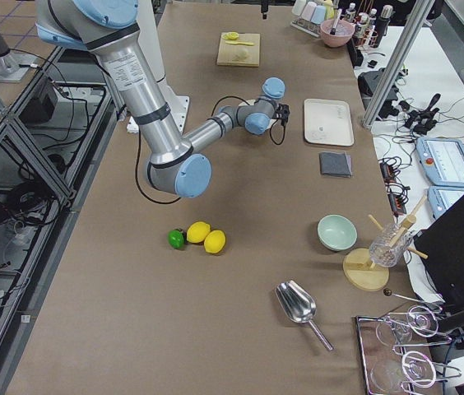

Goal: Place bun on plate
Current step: 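Slide the plate to table centre with the right gripper while left reaches for bun, then withdraw the right gripper while the left gripper grasps and lifts the cream bun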

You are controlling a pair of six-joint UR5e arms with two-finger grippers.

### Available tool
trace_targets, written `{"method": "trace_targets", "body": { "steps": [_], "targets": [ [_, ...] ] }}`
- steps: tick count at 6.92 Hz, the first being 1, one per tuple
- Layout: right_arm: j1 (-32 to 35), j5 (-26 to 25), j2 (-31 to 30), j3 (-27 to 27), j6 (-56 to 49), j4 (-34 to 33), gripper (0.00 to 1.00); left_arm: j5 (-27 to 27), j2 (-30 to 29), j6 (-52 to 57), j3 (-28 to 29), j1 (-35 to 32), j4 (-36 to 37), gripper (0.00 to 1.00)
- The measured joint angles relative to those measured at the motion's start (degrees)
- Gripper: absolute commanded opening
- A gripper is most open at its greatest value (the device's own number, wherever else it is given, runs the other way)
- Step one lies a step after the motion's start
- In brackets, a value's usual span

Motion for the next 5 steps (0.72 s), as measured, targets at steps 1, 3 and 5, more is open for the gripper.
{"method": "trace_targets", "body": {
  "steps": [1, 3, 5],
  "targets": [
    [-2.22, -1.62, 0.62, 0.00, 1.25, 0.31, 0.00, 3.29, 1.18, -6.03, 0.30, 5.07, -5.47, 0.97],
    [-3.93, -3.06, 0.90, -0.02, 2.24, 0.53, 0.00, 7.90, 1.68, -15.49, 2.00, 13.13, -12.91, 0.95],
    [-4.15, -3.38, 1.03, -0.15, 2.38, 0.61, 0.64, 12.51, 1.63, -21.41, 2.29, 19.65, -15.59, 0.94]
  ]
}}
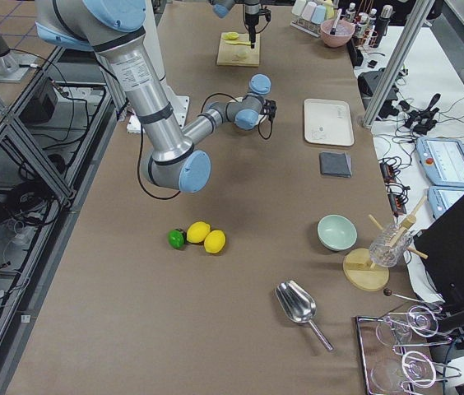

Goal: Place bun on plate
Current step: 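Withdraw the right gripper while the left gripper grasps and lifts the cream bun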

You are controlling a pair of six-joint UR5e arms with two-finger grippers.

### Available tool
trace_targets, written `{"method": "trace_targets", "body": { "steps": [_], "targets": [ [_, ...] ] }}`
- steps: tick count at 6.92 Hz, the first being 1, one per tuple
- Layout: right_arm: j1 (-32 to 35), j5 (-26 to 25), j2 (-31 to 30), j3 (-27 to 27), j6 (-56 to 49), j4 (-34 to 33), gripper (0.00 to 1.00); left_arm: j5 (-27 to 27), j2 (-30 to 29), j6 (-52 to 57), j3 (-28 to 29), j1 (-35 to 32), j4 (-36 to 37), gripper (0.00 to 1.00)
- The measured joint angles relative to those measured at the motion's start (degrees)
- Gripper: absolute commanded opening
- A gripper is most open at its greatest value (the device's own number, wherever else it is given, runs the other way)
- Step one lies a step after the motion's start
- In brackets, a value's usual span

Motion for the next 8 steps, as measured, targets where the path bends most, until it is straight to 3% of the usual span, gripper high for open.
{"method": "trace_targets", "body": {
  "steps": [1, 4, 8],
  "targets": [
    [-0.01, -0.06, 0.02, 0.00, 0.02, 0.06, 0.99, 1.30, 0.12, -1.03, -0.02, 2.15, -0.33, 0.87],
    [0.76, -0.53, 0.10, 0.36, 0.95, 0.35, 1.00, 3.46, 0.55, -3.12, -0.41, 6.55, -0.47, 0.27],
    [4.36, 1.01, -0.46, 2.35, 2.57, 0.19, 1.00, 3.47, -0.12, -2.44, -2.99, 6.76, 0.36, 0.27]
  ]
}}
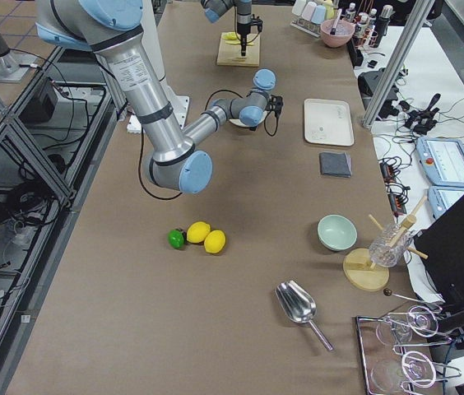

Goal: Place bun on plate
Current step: 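Withdraw the right gripper while the left gripper grasps and lifts the cream bun, then carry the bun with the left gripper over the plate while the right arm retracts, then lower the bun onto the plate and open the left gripper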

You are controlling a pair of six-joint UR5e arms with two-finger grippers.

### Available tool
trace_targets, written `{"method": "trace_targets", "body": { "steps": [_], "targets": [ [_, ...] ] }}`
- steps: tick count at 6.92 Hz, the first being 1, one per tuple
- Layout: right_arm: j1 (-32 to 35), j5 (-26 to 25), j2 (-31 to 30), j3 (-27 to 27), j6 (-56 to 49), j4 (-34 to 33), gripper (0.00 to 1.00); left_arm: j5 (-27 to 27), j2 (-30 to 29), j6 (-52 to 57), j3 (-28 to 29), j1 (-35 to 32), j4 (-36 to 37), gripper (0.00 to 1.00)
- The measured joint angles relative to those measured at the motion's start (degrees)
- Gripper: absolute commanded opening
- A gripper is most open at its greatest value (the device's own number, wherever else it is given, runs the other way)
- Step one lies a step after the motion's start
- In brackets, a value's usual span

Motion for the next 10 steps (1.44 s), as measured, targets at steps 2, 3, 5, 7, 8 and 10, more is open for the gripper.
{"method": "trace_targets", "body": {
  "steps": [2, 3, 5, 7, 8, 10],
  "targets": [
    [9.22, 8.25, -3.76, 0.93, -5.49, -0.39, 1.00, 0.27, -8.75, -7.46, -0.99, 2.14, 3.50, 0.27],
    [13.54, 11.51, -6.43, 0.81, -10.59, -0.58, 1.00, 1.18, -16.22, -11.18, -0.76, 4.38, 9.27, 0.28],
    [18.51, 13.42, -10.47, 0.41, -17.79, -0.82, 1.00, 9.50, -34.65, -15.91, 2.47, 11.96, 26.18, 0.33],
    [20.48, 13.60, -13.55, 0.31, -20.98, -0.70, 1.00, 15.20, -46.02, -18.69, 10.03, 16.93, 31.09, 0.39],
    [20.95, 13.60, -14.48, 0.31, -21.78, -0.69, 1.00, 17.19, -48.95, -19.40, 13.29, 18.65, 30.89, 0.39],
    [21.16, 13.60, -15.31, 0.19, -22.20, -0.67, 1.00, 20.76, -50.38, -21.53, 16.93, 21.42, 28.10, 0.45]
  ]
}}
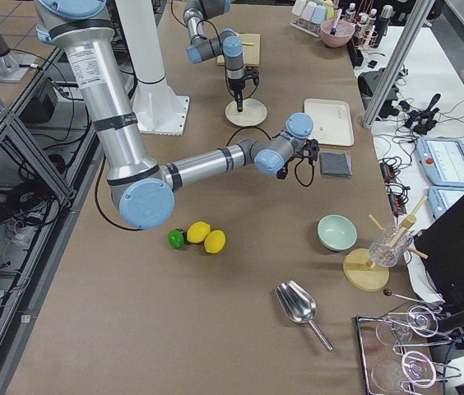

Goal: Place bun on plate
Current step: 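Lower the bun onto the plate and open the left gripper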

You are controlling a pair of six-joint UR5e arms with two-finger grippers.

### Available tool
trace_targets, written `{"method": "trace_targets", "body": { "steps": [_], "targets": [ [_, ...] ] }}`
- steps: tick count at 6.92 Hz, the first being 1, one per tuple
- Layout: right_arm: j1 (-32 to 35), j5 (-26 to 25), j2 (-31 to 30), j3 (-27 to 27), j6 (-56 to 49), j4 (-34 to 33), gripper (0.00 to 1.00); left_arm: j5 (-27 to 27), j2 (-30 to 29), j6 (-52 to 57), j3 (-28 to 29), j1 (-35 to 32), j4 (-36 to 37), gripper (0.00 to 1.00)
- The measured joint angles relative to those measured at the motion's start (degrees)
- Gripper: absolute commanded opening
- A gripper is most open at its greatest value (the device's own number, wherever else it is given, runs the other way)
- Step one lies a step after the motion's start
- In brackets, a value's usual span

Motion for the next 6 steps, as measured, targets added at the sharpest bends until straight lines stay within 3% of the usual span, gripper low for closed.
{"method": "trace_targets", "body": {
  "steps": [1, 2, 4, 6],
  "targets": [
    [0.02, -0.02, -0.23, -0.03, -0.07, 0.02, 1.00, 0.48, -0.16, -0.46, 1.03, 0.38, -0.64, 0.46],
    [0.02, -0.01, -0.32, -0.03, -0.10, 0.00, 1.00, 0.64, -0.18, -0.56, 1.44, 0.48, -0.81, 0.68],
    [0.02, 0.01, -0.49, 0.06, -0.11, 0.00, 1.00, 0.61, -0.22, -0.47, 1.31, 0.08, -0.84, 0.96],
    [0.28, 0.04, -0.87, 0.33, -0.11, 0.04, 1.00, 0.29, 0.03, -0.36, 0.18, -1.48, -0.61, 0.97]
  ]
}}
